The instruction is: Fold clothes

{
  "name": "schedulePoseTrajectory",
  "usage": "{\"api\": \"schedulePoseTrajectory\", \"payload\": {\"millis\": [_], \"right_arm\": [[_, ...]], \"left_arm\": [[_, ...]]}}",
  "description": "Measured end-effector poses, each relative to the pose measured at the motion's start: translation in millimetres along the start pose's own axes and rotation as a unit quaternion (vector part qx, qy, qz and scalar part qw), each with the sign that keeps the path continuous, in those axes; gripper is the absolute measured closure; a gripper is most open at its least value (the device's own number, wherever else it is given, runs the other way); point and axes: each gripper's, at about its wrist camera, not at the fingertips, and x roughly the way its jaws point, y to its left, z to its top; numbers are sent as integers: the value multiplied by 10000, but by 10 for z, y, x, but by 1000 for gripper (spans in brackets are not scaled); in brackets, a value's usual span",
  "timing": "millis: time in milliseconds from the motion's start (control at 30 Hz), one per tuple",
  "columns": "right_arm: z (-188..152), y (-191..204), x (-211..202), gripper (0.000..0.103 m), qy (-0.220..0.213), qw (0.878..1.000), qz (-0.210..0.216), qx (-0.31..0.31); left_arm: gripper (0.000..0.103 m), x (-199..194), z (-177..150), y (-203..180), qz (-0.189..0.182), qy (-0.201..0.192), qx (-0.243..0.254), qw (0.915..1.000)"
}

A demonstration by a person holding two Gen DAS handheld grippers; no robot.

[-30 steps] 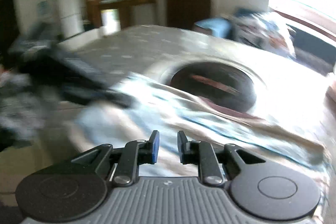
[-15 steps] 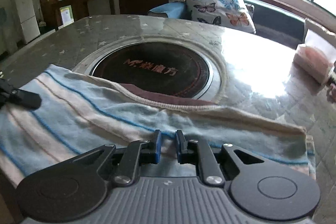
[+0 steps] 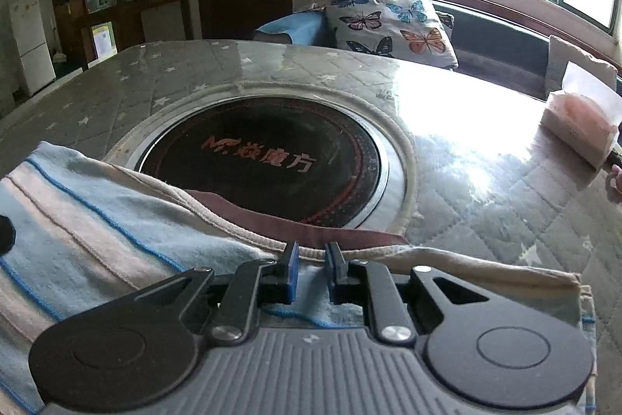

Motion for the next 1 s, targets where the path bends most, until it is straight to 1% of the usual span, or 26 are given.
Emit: {"api": "schedulePoseTrajectory", "payload": {"millis": [133,200,267,300,433,500,567,700,867,1000], "right_arm": [[-118,74,-189,88,51,9995,80,-317],[-232,137,-270,87,83,9985,125,-531],[-325,194,-351,86,11,9975,82,-707],[-363,211,-390,86,-18,9971,78,-763],[-510,234,-535,83,-36,9965,278,-792],[-617,234,-647,80,-81,9956,348,-861],[-706,189,-761,77,-93,9954,454,-838],[-862,2,-1026,77,-189,9960,574,-654],[-1070,-340,-1352,76,-315,9984,424,-221],[-1230,-628,-1560,76,-365,9990,239,134]], "left_arm": [[93,0,18,-235,-15,-35,61,10000],[93,1,18,-389,-8,-53,131,9999],[93,9,13,-545,26,-71,210,9998],[93,15,10,-624,48,-78,250,9996],[93,78,-3,-939,175,-84,361,9992],[93,142,-10,-1101,247,-70,402,9989],[93,243,-25,-1270,328,-35,453,9984],[93,518,-117,-1596,461,136,632,9968],[93,991,-302,-1972,627,473,905,9928],[93,1387,-461,-2193,889,684,1068,9879]]}}
